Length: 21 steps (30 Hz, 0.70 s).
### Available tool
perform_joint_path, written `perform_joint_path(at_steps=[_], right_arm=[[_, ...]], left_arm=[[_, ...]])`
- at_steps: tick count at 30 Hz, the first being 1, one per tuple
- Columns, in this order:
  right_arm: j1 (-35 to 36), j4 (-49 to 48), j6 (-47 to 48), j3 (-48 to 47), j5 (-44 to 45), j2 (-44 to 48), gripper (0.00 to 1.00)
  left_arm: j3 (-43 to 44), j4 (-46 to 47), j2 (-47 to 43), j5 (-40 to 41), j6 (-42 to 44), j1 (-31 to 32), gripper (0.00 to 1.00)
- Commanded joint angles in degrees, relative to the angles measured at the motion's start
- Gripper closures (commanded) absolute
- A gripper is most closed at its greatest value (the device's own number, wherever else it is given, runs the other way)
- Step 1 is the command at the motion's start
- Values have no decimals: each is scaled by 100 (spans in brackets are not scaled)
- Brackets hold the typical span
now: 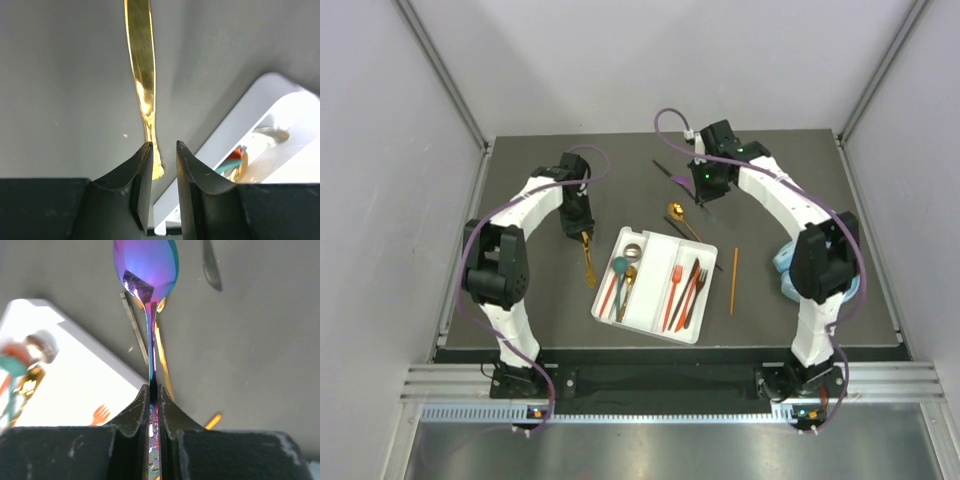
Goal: Sort the eating utensils into containers
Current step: Place the spoon in the storage box.
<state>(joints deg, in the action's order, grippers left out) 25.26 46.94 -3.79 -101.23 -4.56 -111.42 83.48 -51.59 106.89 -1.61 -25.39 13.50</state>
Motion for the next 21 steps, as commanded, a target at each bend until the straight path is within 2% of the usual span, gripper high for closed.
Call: perform_joint_path(at_steps=[1, 7, 12, 17, 21], right_arm=[[5, 518, -910, 41, -247, 1111, 100], [672, 1010, -1896, 533, -397, 1850, 100], [1078, 1134, -2091, 701, -608, 2167, 100], [1008, 547, -1775, 1429, -862, 2808, 100], [858, 114, -1660, 2404, -1354, 3134, 100]], left_arm=[[406, 184, 165, 327, -230, -66, 69], [388, 360, 631, 187, -703, -189, 72], [362, 413, 869, -23, -801, -198, 71], [160, 221, -42, 29, -767, -102, 71], [-112, -97, -853, -6, -644, -31, 67]])
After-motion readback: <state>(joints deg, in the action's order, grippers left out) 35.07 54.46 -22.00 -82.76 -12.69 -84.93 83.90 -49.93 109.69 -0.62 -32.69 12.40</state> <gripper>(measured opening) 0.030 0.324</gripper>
